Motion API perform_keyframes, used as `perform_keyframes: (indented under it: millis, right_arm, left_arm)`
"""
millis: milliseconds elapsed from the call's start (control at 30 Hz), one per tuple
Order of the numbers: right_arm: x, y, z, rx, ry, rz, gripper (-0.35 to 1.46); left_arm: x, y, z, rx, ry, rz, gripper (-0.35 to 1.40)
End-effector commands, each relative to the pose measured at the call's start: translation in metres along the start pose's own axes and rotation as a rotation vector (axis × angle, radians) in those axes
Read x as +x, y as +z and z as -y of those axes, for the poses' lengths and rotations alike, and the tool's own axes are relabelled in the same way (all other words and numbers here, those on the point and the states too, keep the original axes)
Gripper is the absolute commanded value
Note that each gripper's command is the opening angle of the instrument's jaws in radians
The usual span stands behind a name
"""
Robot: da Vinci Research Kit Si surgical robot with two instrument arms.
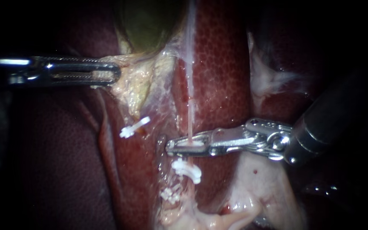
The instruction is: Going back third clip right tube
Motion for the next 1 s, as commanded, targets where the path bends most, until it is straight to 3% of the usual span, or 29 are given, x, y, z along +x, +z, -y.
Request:
perform_keyframes:
  millis: [33, 267, 333, 367, 467, 700, 1000]
  right_arm:
    - [0.0000, 0.0000, 0.0000, 0.000, 0.000, 0.000, -0.35]
    - [0.0001, 0.0000, 0.0001, -0.003, 0.000, -0.001, -0.35]
    - [0.0002, 0.0001, 0.0001, 0.013, -0.061, -0.032, -0.35]
    - [0.0003, 0.0003, 0.0000, 0.021, -0.074, -0.057, -0.09]
    - [0.0007, 0.0011, -0.0001, 0.023, -0.116, -0.079, 0.53]
    - [0.0014, 0.0010, -0.0002, -0.025, -0.222, -0.096, 0.60]
    - [0.0024, -0.0028, -0.0003, -0.035, -0.271, -0.094, 0.60]
  left_arm:
    - [0.0000, 0.0000, 0.0000, 0.000, 0.000, 0.000, -0.08]
    - [0.0000, 0.0000, 0.0000, 0.000, 0.000, 0.000, -0.08]
    - [0.0000, 0.0000, 0.0000, 0.000, 0.000, 0.000, -0.08]
    - [0.0000, 0.0000, 0.0000, 0.000, 0.000, 0.000, -0.08]
    - [0.0000, 0.0000, -0.0001, 0.000, 0.000, 0.000, -0.08]
    - [0.0001, 0.0000, -0.0001, 0.000, 0.000, 0.000, -0.08]
    - [0.0001, -0.0001, 0.0000, 0.000, 0.000, 0.000, -0.08]
